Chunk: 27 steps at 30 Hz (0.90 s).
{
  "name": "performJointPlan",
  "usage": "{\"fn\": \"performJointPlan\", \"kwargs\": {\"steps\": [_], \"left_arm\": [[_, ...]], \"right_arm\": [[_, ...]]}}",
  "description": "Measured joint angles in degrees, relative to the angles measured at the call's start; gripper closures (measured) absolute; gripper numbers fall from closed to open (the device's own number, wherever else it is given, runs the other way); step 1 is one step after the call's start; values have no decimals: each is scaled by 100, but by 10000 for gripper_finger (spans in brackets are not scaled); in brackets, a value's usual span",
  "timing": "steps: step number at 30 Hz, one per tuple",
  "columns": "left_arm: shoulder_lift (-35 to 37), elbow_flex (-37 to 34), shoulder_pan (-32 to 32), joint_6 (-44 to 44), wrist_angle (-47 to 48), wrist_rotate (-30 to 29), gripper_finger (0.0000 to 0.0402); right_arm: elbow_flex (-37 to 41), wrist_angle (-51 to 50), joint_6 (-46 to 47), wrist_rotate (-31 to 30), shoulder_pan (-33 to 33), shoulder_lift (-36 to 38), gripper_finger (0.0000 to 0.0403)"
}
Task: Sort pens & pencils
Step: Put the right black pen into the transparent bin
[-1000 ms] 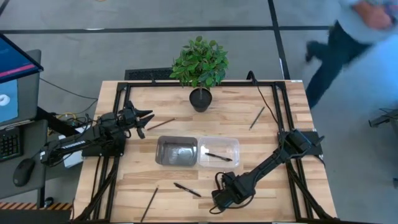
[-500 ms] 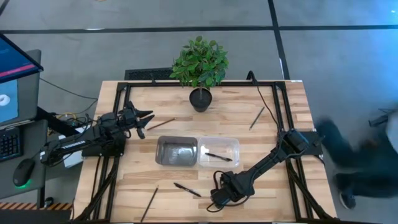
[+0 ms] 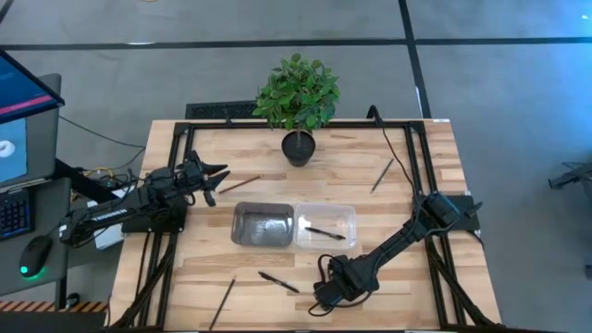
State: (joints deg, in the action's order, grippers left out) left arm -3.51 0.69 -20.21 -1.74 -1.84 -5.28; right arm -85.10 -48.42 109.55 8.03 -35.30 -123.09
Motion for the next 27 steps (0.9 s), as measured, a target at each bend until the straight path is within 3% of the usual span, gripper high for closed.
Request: {"fn": "performJointPlan", "kwargs": {"steps": [27], "left_arm": [[0,0,0,2,-1,-4,308]], "right_arm": [[-516,-565,-202,-288,57,-76,305]]}}
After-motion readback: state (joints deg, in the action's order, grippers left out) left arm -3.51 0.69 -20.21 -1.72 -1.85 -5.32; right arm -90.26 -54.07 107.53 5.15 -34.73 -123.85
